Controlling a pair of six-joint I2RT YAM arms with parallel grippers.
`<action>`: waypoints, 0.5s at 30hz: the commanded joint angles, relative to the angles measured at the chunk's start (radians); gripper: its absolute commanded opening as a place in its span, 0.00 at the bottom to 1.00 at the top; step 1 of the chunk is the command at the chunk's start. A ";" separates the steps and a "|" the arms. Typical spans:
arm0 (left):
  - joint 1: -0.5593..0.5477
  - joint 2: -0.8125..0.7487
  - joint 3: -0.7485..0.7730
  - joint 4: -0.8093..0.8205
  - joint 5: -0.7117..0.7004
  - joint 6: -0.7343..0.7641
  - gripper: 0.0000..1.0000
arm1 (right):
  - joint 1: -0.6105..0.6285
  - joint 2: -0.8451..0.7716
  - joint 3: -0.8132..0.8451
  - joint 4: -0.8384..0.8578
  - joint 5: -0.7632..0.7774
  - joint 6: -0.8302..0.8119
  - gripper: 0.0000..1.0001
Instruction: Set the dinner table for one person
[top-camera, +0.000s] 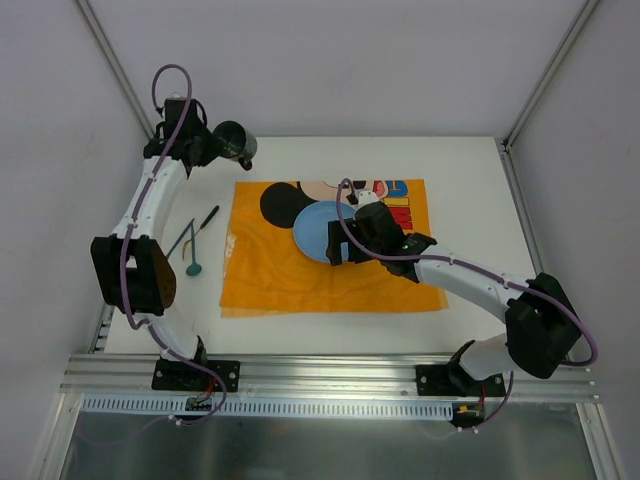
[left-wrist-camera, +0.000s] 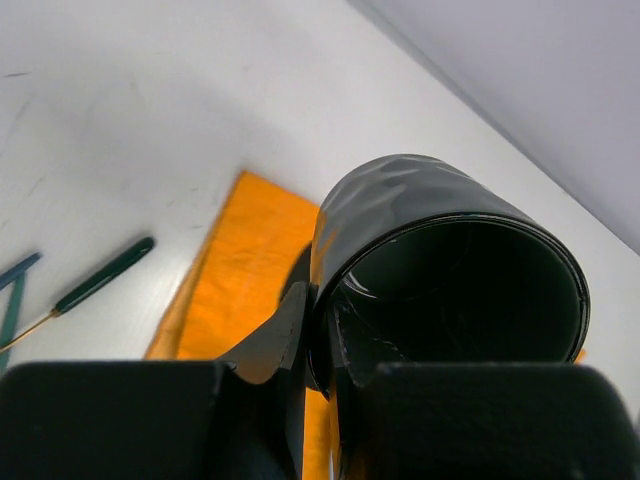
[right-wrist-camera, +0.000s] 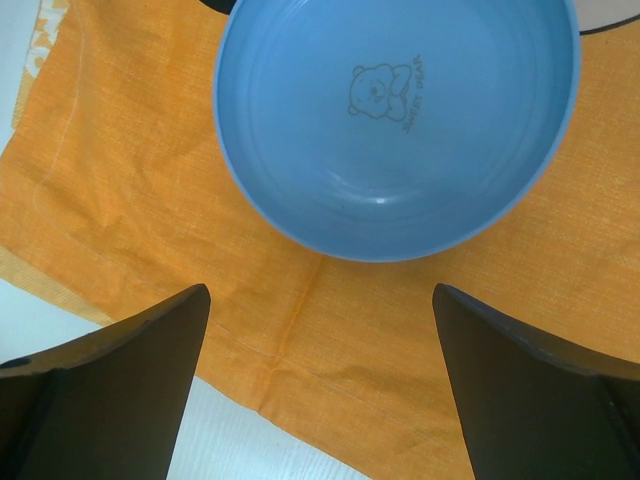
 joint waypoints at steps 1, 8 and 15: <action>-0.096 0.047 0.153 0.039 0.179 0.068 0.00 | -0.006 -0.049 -0.010 -0.022 0.055 0.018 0.99; -0.253 0.264 0.377 0.024 0.341 0.147 0.00 | -0.006 -0.146 -0.070 -0.059 0.153 0.057 0.99; -0.374 0.437 0.561 0.019 0.420 0.205 0.00 | -0.007 -0.289 -0.168 -0.126 0.258 0.090 1.00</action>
